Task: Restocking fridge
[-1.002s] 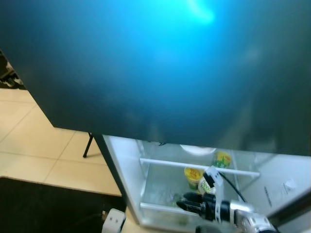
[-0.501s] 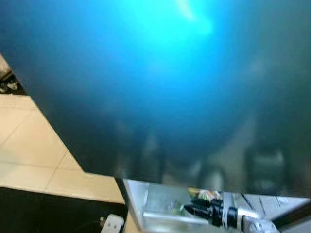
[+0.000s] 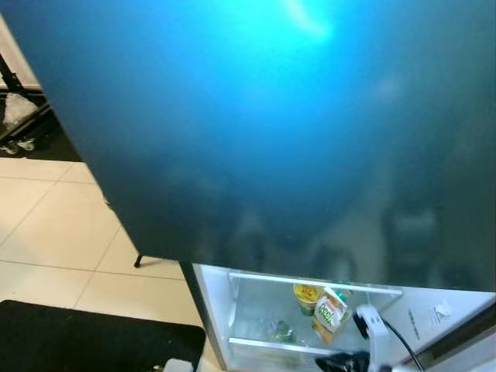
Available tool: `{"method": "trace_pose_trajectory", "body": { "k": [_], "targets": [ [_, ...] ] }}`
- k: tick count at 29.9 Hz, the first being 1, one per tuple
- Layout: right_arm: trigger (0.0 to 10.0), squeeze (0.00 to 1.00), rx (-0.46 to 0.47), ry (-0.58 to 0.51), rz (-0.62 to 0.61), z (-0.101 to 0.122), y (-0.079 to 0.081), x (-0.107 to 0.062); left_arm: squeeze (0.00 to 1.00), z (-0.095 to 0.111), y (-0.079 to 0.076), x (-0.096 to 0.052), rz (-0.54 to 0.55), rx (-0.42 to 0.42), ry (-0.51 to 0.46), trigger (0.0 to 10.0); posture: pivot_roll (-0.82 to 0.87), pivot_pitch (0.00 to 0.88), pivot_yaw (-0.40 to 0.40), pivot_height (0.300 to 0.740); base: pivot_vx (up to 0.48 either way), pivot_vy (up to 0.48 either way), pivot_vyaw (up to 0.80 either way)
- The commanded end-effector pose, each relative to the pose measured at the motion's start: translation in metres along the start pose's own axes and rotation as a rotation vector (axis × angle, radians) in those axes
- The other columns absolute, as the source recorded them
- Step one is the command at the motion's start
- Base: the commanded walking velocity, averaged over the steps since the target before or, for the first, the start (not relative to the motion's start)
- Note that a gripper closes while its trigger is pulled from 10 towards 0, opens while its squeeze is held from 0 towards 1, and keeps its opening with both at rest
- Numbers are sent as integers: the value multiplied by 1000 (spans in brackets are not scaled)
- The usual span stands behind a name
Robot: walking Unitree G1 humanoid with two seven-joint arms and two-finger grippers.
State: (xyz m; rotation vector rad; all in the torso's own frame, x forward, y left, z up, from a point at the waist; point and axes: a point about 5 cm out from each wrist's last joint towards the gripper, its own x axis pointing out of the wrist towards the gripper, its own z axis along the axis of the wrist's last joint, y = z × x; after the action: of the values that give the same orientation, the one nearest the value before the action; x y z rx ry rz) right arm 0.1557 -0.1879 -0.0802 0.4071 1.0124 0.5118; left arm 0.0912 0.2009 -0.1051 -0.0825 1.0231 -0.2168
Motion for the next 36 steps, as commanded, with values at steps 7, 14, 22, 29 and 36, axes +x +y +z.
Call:
{"method": "trace_pose_trajectory", "body": {
  "k": [7, 14, 22, 29, 36],
  "targets": [
    [10000, 0, 92, -9, -263, -19, -22, -15, 0, -3, 3, 1, 91, -59, 31, 10000, -66, 0, -28, 740, 0, 0, 0],
    [10000, 0, 75, 52, -358, -32, -27, -20, 0, 0, 5, 2, 113, -75, 44, 10000, -58, 0, -33, 740, 0, 0, 0],
    [10000, 0, 54, 39, -304, -28, -24, -17, 0, 1, 6, 3, 119, -61, 47, 10000, -59, 0, -33, 740, -278, 0, 0],
    [10000, 0, 62, 31, -259, -27, -19, -14, 0, -4, 4, 2, 121, -66, 65, 10000, -56, 0, -33, 740, -299, 0, 0],
    [10000, 0, 60, 44, -290, -30, -20, -14, 0, -6, 3, 2, 120, -69, 75, 10000, -60, 0, -29, 740, -308, 0, 0]
  ]
}}
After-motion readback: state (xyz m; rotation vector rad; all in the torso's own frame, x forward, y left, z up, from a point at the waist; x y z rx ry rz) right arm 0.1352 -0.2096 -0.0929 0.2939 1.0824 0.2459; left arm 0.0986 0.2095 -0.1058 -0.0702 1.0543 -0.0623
